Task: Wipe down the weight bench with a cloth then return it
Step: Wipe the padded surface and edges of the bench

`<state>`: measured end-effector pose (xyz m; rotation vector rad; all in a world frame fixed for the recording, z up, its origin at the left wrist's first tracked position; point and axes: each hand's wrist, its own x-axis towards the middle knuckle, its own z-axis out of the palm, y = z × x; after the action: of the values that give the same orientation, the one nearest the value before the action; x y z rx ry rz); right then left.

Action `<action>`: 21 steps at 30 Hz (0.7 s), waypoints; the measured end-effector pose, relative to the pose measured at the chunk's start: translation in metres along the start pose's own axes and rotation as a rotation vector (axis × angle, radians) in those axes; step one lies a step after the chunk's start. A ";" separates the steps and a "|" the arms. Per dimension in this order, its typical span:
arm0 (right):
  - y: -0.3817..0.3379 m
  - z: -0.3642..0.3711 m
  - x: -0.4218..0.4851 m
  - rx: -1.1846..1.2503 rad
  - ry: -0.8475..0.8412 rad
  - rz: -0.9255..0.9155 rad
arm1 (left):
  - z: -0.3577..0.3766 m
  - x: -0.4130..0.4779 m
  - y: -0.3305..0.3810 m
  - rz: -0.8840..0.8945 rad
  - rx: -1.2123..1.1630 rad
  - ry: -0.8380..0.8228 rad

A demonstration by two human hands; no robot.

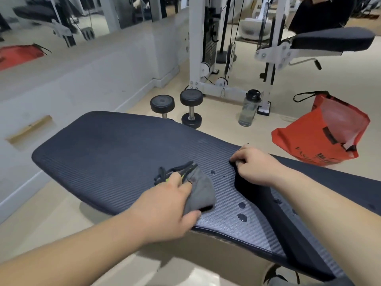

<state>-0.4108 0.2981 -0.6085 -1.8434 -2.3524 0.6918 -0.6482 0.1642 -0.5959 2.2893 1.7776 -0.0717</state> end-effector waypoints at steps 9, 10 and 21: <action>-0.003 0.001 -0.004 0.006 0.020 0.003 | 0.003 0.021 -0.005 -0.285 0.143 0.101; -0.003 0.000 -0.004 0.027 0.027 0.012 | 0.005 0.011 0.004 -0.201 0.137 0.073; 0.027 -0.016 -0.016 0.129 0.111 0.176 | -0.001 0.039 0.000 -0.278 -0.009 0.101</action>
<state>-0.3768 0.2929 -0.6019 -1.9928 -2.0460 0.7194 -0.6382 0.2012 -0.6017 2.0581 2.1329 0.0036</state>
